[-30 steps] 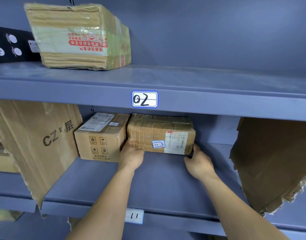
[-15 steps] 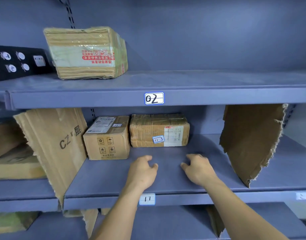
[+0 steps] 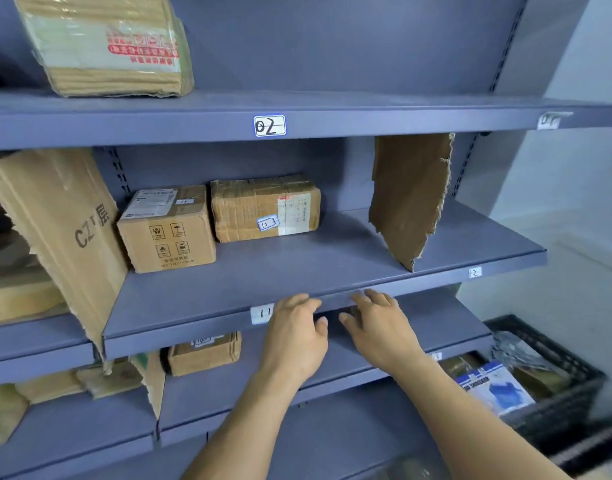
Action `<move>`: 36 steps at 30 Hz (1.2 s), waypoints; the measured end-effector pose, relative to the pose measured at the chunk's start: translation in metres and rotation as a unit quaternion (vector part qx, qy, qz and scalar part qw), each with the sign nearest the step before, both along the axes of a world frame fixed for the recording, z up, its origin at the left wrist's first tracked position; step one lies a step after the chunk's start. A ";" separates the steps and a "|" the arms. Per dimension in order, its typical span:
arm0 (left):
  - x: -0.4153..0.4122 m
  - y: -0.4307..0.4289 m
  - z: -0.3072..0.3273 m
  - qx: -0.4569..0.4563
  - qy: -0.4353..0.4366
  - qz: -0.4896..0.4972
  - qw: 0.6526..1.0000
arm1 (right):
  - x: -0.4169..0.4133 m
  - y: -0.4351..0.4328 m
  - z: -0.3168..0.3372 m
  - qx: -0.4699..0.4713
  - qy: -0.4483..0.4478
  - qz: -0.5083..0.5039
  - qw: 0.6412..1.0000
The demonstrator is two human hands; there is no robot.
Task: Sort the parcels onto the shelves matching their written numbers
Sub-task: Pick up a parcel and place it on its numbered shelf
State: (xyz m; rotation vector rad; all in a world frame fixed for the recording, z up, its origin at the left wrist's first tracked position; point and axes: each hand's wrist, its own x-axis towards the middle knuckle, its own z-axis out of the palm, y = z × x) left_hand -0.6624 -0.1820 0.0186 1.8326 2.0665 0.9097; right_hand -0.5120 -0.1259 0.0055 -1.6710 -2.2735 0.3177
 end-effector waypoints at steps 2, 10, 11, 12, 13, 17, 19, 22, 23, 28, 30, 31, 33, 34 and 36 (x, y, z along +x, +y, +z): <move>0.017 -0.010 -0.011 -0.019 -0.012 -0.031 0.999 | 0.016 -0.019 -0.009 -0.014 -0.002 -0.025 1.000; 0.087 -0.028 -0.047 -0.115 -0.019 -0.138 0.984 | 0.103 -0.069 -0.046 -0.093 -0.012 -0.121 0.988; 0.097 -0.028 -0.051 -0.125 -0.018 -0.150 0.981 | 0.115 -0.074 -0.051 -0.104 -0.009 -0.133 0.986; 0.108 -0.029 -0.055 -0.134 -0.019 -0.162 0.977 | 0.126 -0.080 -0.054 -0.116 -0.008 -0.145 0.982; 0.120 -0.029 -0.058 -0.141 -0.019 -0.174 0.974 | 0.138 -0.086 -0.057 -0.127 -0.007 -0.157 0.979; 0.174 -0.030 -0.072 -0.168 -0.013 -0.225 0.960 | 0.189 -0.110 -0.070 -0.156 0.006 -0.207 0.966; 0.205 -0.032 -0.078 -0.187 -0.009 -0.246 0.951 | 0.217 -0.121 -0.076 -0.173 0.011 -0.232 0.957; 0.253 -0.036 -0.086 -0.208 -0.002 -0.274 0.939 | 0.261 -0.134 -0.084 -0.184 0.018 -0.266 0.946; 0.270 -0.036 -0.089 -0.211 0.005 -0.283 0.936 | 0.276 -0.138 -0.085 -0.188 0.022 -0.277 0.942; 0.342 -0.038 -0.094 -0.226 0.024 -0.305 0.925 | 0.348 -0.151 -0.096 -0.208 0.047 -0.320 0.923; 0.369 -0.040 -0.097 -0.236 0.031 -0.317 0.918 | 0.377 -0.157 -0.105 -0.224 0.062 -0.334 0.914; 0.381 -0.040 -0.099 -0.243 0.034 -0.324 0.914 | 0.390 -0.160 -0.109 -0.231 0.069 -0.340 0.909; 0.405 -0.041 -0.104 -0.256 0.041 -0.333 0.907 | 0.414 -0.166 -0.118 -0.244 0.080 -0.352 0.900; 0.417 -0.042 -0.107 -0.263 0.044 -0.336 0.903 | 0.425 -0.170 -0.121 -0.250 0.084 -0.356 0.897; 0.441 -0.044 -0.111 -0.273 0.049 -0.345 0.897 | 0.446 -0.176 -0.128 -0.262 0.089 -0.365 0.889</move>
